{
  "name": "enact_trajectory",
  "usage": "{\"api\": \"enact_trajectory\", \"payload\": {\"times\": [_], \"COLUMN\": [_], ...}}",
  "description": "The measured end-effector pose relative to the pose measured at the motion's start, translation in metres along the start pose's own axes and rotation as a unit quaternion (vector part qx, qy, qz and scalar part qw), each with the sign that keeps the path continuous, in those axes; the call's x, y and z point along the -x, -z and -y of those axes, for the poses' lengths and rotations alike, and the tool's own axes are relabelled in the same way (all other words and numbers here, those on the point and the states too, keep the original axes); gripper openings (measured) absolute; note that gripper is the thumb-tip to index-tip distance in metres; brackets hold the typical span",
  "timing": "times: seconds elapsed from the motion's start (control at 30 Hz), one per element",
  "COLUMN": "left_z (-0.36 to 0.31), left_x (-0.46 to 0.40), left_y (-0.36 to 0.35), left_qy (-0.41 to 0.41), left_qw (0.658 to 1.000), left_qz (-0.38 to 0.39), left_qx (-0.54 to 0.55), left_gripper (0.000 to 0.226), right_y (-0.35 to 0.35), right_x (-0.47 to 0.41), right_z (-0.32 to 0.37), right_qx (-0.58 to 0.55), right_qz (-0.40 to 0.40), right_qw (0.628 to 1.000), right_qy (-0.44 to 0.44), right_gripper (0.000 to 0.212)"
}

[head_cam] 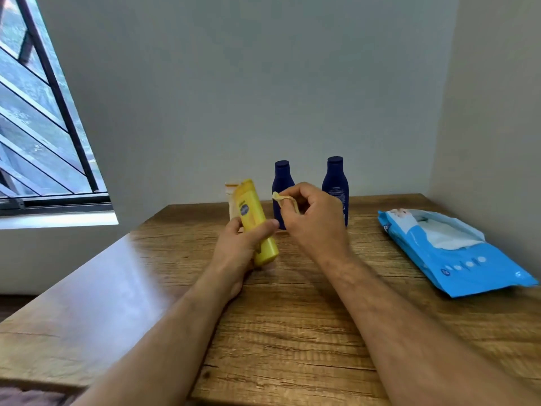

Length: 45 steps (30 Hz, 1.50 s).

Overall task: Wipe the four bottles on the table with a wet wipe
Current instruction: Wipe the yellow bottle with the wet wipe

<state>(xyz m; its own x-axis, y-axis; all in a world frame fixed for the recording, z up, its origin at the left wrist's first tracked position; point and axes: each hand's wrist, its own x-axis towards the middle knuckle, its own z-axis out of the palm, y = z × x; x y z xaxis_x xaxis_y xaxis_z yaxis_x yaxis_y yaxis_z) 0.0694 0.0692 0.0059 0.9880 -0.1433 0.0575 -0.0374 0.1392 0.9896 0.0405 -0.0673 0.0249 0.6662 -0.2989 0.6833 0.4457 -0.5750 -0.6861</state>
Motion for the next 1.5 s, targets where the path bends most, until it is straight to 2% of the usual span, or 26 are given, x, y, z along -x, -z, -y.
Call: {"api": "enact_trajectory", "payload": {"times": [0.1,0.27,0.37,0.43,0.67,0.77,0.87,0.97,1.03,1.17,1.3,1.37,1.5], "left_z": [0.000,-0.002,-0.001,-0.003,0.000,0.001,-0.003,-0.004,-0.004,0.000,-0.001,-0.001,0.000], "left_x": [0.004,0.006,0.007,0.007,-0.001,0.000,0.005,0.001,-0.001,-0.004,-0.005,-0.002,0.002], "left_y": [0.002,0.005,0.004,0.004,0.005,0.004,0.003,0.004,0.005,0.008,0.010,0.009,0.005], "left_qy": [-0.031,-0.018,0.008,0.013,-0.032,-0.036,-0.011,0.016,0.014,-0.015,-0.022,-0.013,-0.014], "left_qw": [0.999,0.987,0.971,0.963,0.966,0.962,0.966,0.974,0.979,0.990,0.991,0.994,0.994], "left_qz": [0.023,0.102,0.167,0.184,0.160,0.177,0.176,0.116,0.069,0.016,0.006,0.027,0.093], "left_qx": [0.026,0.120,0.172,0.195,0.202,0.203,0.189,0.195,0.189,0.142,0.135,0.107,0.058], "left_gripper": [0.048,0.064,0.054,0.048,0.070,0.068,0.053,0.064,0.057,0.048,0.054,0.055,0.050], "right_y": [0.002,0.001,-0.001,-0.001,-0.003,-0.002,-0.002,-0.003,-0.006,-0.008,-0.007,-0.007,-0.005], "right_x": [0.002,0.001,-0.001,-0.001,-0.004,-0.004,-0.004,-0.003,-0.001,-0.001,-0.001,-0.001,-0.007], "right_z": [0.001,0.002,0.001,0.000,-0.002,-0.004,-0.005,-0.004,-0.004,-0.003,-0.002,-0.002,-0.004], "right_qx": [0.026,0.050,0.041,0.031,0.006,0.023,0.009,-0.043,-0.064,-0.032,0.007,-0.006,-0.013], "right_qz": [0.034,0.054,0.052,0.055,0.012,0.029,0.065,0.118,0.162,0.237,0.298,0.263,0.095], "right_qw": [0.999,0.997,0.997,0.998,0.999,0.998,0.997,0.992,0.984,0.971,0.955,0.965,0.995], "right_qy": [0.013,0.036,0.030,0.026,0.041,0.047,0.029,-0.015,-0.024,-0.013,0.011,0.015,0.013], "right_gripper": [0.011,0.014,0.013,0.013,0.016,0.019,0.020,0.019,0.019,0.017,0.017,0.015,0.014]}}
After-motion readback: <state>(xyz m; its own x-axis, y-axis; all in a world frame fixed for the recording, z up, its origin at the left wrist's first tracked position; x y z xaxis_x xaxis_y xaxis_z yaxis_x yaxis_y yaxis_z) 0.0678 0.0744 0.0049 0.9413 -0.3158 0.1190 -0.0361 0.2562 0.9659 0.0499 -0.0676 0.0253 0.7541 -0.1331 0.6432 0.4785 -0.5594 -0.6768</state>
